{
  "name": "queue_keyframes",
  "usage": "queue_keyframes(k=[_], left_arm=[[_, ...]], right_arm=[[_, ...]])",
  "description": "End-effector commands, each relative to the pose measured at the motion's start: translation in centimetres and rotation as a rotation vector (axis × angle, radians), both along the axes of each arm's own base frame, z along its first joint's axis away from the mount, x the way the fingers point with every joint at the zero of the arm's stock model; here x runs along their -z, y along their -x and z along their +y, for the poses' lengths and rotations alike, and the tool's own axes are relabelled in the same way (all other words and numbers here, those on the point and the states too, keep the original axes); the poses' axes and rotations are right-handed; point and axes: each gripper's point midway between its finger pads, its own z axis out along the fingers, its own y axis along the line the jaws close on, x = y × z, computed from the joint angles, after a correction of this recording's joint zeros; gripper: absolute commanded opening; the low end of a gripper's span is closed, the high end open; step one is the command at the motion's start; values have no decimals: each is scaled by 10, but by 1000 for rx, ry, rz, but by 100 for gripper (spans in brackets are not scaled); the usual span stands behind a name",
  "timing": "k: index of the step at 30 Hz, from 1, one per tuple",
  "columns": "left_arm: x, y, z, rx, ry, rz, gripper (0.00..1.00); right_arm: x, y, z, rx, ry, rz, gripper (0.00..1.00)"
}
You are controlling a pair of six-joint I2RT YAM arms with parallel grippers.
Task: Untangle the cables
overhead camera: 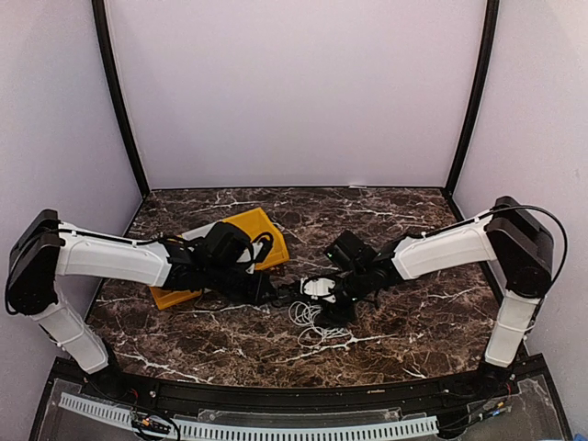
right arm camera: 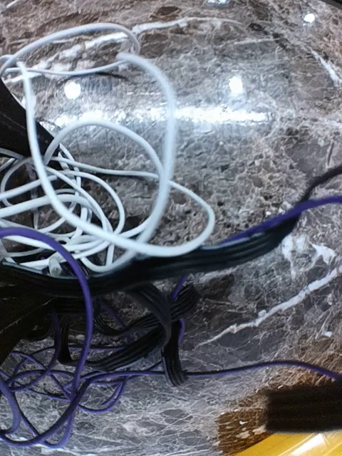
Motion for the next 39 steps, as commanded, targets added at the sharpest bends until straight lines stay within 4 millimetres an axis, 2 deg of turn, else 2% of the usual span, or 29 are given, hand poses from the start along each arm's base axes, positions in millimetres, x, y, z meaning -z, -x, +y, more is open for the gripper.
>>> queue_keyframes(k=[1, 2, 3, 4, 5, 9, 12, 13, 14, 15, 17, 19, 25, 28, 31, 34, 39], left_arm=[[-23, -7, 28, -54, -96, -107, 0], [-38, -11, 30, -66, -91, -139, 0], [-39, -15, 41, -91, -144, -159, 0], [-56, -21, 44, -110, -139, -195, 0], [-58, -25, 58, -135, -197, -213, 0], [-115, -45, 90, -212, -258, -337, 0], [-155, -52, 122, -275, -304, -415, 0], [-178, -55, 129, -299, -301, -471, 0], [-185, -56, 138, -309, -321, -483, 0], [-207, -58, 145, -334, -316, -533, 0], [-229, -56, 152, -342, -308, -580, 0], [-243, -54, 149, -316, -285, -608, 0], [-254, -46, 123, -198, -185, -598, 0], [-256, -41, 109, -146, -126, -582, 0], [-261, -39, 101, -118, -88, -578, 0], [-262, -32, 89, -60, -31, -562, 0], [-255, -25, 65, 21, 69, -533, 0]], right_arm=[[17, -13, -13, 49, 84, -21, 51], [21, -12, -17, 51, 101, -9, 45], [26, -12, -21, 53, 121, 0, 40], [28, -13, -26, 61, 135, 9, 37], [31, -14, -32, 71, 147, 18, 36], [31, -30, -57, 144, 169, 55, 36], [30, -40, -79, 196, 187, 56, 36], [30, -43, -87, 210, 195, 54, 36], [32, -45, -95, 227, 204, 57, 36], [34, -47, -103, 246, 213, 62, 35], [38, -52, -118, 285, 227, 75, 34], [42, -56, -133, 325, 240, 87, 33], [44, -76, -169, 442, 274, 72, 31], [41, -87, -184, 495, 279, 59, 30], [34, -90, -190, 516, 264, 71, 30], [6, -76, -171, 426, 160, 115, 39], [-73, -68, -140, 311, -65, 70, 62]])
